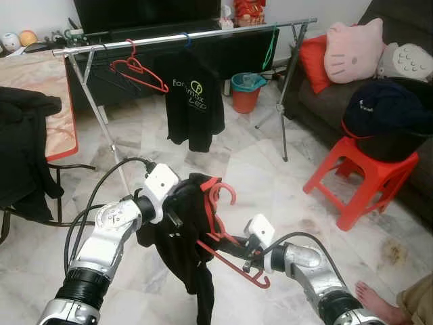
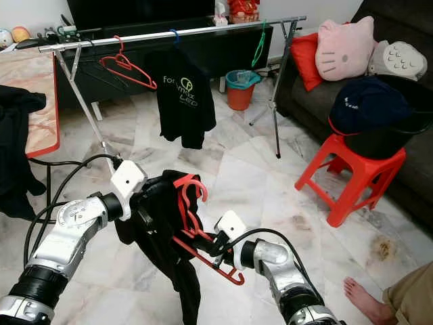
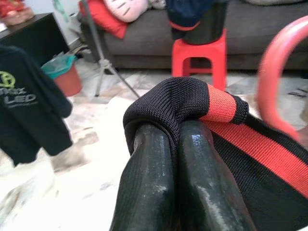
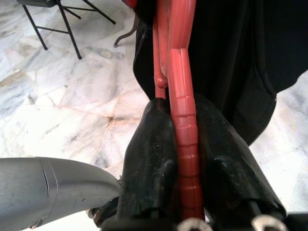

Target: Hang hanger

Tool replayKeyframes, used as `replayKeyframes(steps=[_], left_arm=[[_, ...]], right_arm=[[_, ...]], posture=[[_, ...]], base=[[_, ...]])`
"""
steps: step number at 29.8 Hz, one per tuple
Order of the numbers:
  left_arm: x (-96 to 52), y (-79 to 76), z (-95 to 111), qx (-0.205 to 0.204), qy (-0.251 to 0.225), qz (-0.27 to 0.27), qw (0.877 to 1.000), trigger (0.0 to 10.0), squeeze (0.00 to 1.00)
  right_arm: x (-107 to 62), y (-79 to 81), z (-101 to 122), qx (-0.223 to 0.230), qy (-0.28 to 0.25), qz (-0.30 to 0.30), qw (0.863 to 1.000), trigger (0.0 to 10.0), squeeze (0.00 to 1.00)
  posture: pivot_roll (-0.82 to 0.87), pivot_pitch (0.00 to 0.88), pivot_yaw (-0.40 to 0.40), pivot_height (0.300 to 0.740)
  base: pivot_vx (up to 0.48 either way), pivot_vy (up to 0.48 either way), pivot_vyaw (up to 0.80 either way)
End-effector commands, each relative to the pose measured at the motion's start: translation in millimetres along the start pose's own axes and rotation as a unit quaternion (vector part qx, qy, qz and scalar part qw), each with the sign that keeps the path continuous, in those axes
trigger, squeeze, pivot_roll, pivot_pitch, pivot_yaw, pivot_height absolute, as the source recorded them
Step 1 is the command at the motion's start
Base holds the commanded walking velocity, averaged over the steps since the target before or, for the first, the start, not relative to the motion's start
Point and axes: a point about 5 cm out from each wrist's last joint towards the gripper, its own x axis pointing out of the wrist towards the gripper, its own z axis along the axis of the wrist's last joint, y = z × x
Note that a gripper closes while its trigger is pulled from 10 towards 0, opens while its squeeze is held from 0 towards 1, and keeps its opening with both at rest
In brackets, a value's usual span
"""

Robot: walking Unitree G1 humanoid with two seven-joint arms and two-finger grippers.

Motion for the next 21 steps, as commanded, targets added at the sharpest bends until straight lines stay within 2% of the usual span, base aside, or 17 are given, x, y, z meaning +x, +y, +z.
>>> replayKeyframes(steps=[1, 4, 6, 7, 8, 9, 10, 16, 21], left_arm=[[-1.7, 7.8, -3, -0.002, 0.013, 0.031, 0.999, 0.0, 0.00], [-2.2, 12.5, -5, -0.006, 0.019, 0.056, 0.998, 0.0, 0.00], [-4.2, 24.8, -10, -0.015, 0.033, 0.122, 0.992, 0.0, 0.00], [-4.2, 24.8, -10, -0.015, 0.033, 0.122, 0.992, 0.0, 0.00], [-6.2, 31.3, -13, -0.017, 0.043, 0.158, 0.986, 0.0, 0.00], [-6.2, 31.3, -13, -0.017, 0.043, 0.158, 0.986, 0.0, 0.00], [-10.7, 39.6, -18, -0.019, 0.057, 0.207, 0.977, 0.0, 0.00], [-18.0, 49.6, -18, -0.010, 0.052, 0.250, 0.967, 0.0, 0.00], [-25.3, 58.4, -20, 0.004, 0.060, 0.283, 0.957, 0.0, 0.00]], right_arm=[[0.3, 1.8, -2, -0.007, 0.002, 0.004, 1.000, 0.0, 0.00], [0.1, 2.3, -3, -0.009, 0.005, 0.004, 1.000, 0.0, 0.00], [-0.5, 3.0, -5, -0.011, 0.009, 0.001, 1.000, 0.0, 0.00], [-0.5, 3.0, -5, -0.011, 0.009, 0.001, 1.000, 0.0, 0.00], [-1.2, 3.7, -7, -0.012, 0.012, -0.002, 1.000, 0.0, 0.00], [-1.2, 3.7, -7, -0.012, 0.012, -0.002, 1.000, 0.0, 0.00], [-3.7, 5.3, -13, -0.023, 0.026, -0.006, 0.999, 0.0, 0.00], [-11.8, 6.0, -23, -0.031, 0.045, -0.020, 0.998, 0.0, 0.00], [-22.5, 0.2, -31, -0.027, 0.055, -0.069, 0.996, 0.0, 0.00]], posture=[[0.06, 0.000, -0.018, 0.740], [0.06, 0.000, -0.018, 0.740], [0.06, 0.000, -0.018, 0.740], [0.06, 0.000, -0.018, 0.740], [0.06, 0.000, -0.018, 0.740], [0.06, 0.000, -0.018, 0.740], [0.06, 0.000, -0.019, 0.740], [0.06, 0.000, -0.020, 0.740], [0.05, 0.000, -0.022, 0.740]], base=[[0.000, 0.000, 0.00], [0.000, 0.000, 0.00], [0.000, 0.000, 0.00], [0.000, 0.000, 0.00], [0.000, 0.000, 0.00], [0.000, 0.000, 0.00], [0.000, 0.000, 0.00], [0.000, 0.000, 0.00], [0.000, 0.000, 0.00]])
